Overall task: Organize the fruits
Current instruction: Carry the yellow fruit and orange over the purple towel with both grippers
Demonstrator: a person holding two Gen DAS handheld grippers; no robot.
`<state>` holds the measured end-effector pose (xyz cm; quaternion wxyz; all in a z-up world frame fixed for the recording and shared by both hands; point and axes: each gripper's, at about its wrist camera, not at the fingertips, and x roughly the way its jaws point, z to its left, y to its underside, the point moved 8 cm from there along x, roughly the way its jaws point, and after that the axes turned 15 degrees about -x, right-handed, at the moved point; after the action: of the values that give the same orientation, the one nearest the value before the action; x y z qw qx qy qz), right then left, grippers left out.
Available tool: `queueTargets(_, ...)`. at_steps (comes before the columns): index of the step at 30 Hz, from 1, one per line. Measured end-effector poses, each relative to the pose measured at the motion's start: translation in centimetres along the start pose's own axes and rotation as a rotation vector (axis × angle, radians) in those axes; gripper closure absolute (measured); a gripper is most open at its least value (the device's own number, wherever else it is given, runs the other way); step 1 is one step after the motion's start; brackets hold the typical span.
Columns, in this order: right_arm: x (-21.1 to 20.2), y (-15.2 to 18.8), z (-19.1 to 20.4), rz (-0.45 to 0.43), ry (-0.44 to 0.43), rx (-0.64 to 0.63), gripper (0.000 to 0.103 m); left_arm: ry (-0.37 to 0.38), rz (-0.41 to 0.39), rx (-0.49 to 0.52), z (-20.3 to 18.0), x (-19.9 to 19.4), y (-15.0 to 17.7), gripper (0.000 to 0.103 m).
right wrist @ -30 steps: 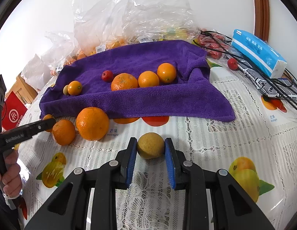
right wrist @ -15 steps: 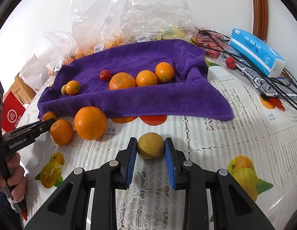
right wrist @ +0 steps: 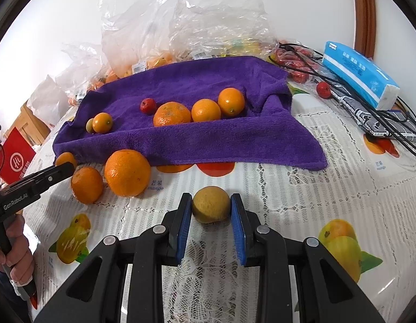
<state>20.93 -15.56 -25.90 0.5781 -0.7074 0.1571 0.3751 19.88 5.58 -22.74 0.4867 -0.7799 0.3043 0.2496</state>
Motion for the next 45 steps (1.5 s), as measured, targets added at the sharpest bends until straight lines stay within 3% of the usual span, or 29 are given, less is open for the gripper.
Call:
queueTargets(15,-2.4,-1.1,-0.7,-0.052,-0.011,0.052,0.074,0.114,-0.058,-0.031,-1.4,-3.5,-2.2,0.072)
queueTargets(19,-4.6,-3.9,-0.4,-0.102,0.031,0.002,0.074,0.138,-0.081,-0.027,-2.3,-5.0,-4.1,0.072)
queueTargets(26,-6.9,-9.1,0.1,-0.18,0.047,-0.027,0.074,0.081,-0.135,-0.01,-3.6,-6.6,-7.7,0.071)
queueTargets(35,-6.0,-13.3,0.6,-0.246,0.043,-0.063,0.074,0.06,-0.173,-0.058,-3.6,-5.5,-10.5,0.071)
queueTargets(45,-2.6,-16.3,-0.8,-0.25,0.019,-0.043,0.074,0.079,-0.14,-0.107,-4.4,-0.1,-12.3,0.071)
